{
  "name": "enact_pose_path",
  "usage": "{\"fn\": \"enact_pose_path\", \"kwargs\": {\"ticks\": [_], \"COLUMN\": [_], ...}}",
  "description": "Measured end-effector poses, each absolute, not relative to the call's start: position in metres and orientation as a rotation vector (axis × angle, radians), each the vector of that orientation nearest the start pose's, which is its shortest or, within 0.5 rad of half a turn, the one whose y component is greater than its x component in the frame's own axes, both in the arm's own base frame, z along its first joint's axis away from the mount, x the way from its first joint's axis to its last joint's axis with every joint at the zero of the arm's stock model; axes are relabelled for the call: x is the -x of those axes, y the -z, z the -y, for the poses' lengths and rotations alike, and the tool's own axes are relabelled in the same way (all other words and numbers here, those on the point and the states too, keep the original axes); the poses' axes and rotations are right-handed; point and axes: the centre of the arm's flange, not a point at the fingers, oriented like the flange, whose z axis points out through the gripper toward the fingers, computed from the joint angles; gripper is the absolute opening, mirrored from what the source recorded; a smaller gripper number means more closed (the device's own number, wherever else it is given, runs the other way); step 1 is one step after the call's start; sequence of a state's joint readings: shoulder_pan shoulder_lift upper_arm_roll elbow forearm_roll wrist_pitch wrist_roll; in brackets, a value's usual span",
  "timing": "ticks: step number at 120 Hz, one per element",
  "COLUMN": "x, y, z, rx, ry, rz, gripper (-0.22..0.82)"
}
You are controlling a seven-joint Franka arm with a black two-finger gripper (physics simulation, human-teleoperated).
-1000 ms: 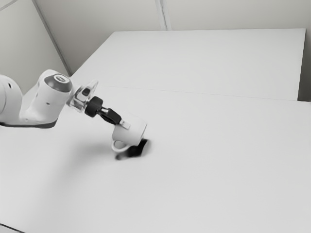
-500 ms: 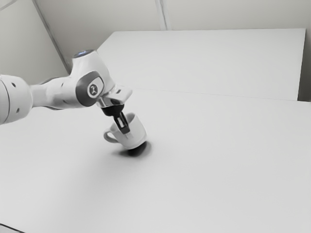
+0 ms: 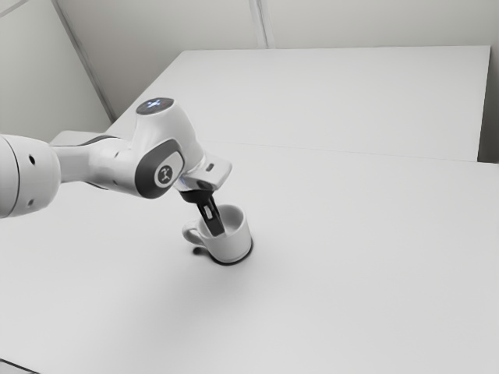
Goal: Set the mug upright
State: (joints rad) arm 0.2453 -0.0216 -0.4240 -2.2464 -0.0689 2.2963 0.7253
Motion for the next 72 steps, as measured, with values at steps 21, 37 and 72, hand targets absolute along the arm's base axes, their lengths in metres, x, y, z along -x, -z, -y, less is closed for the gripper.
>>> {"fn": "enact_pose_path", "kwargs": {"ticks": [21, 37, 72], "x": [-0.527, -0.547, -0.573], "y": [-0.403, -0.433, -0.530], "z": [0.073, 0.051, 0.012], "rx": [2.969, 3.072, 3.169], "ry": [0.146, 0.151, 0.172], "rz": [-1.074, -0.799, -0.360], "gripper": [0.49, 0.54, 0.59]}}
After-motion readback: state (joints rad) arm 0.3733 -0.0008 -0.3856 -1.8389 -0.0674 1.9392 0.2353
